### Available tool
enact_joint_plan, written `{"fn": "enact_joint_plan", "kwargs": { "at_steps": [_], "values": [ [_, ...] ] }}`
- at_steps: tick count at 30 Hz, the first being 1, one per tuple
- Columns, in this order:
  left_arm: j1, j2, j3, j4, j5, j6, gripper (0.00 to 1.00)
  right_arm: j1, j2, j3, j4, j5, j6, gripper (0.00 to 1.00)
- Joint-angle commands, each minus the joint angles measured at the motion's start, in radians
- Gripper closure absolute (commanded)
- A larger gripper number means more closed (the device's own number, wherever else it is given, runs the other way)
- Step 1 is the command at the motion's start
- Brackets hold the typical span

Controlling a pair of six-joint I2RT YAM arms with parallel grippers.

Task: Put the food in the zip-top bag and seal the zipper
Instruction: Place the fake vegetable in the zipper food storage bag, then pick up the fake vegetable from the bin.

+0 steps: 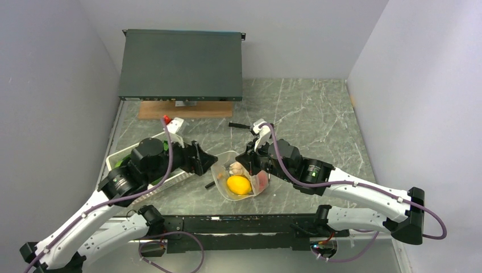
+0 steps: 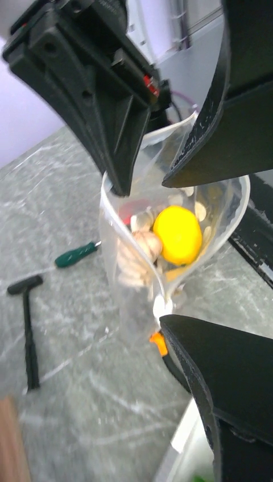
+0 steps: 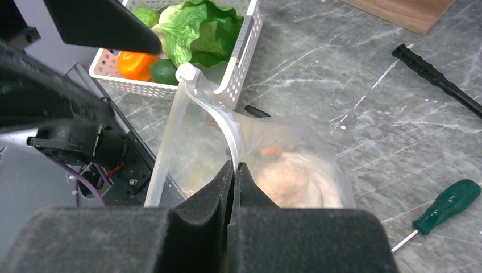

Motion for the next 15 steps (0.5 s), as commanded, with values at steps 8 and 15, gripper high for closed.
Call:
{"fn": "enact_joint_plan", "kwargs": {
  "at_steps": [8,15],
  "values": [
    [-0.004,-0.314,-0.062,-0.119,-0.679,-0.218,0.17,-0.004,-0.018,0.007,0.049,-0.006,-0.003,1.0],
    [-0.003,-0.239,-0.046,-0.49,-0.921,-0.512,0.17,-0.004,-0.001,0.017,0.052,-0.018,-0.007,1.0]
  ]
}}
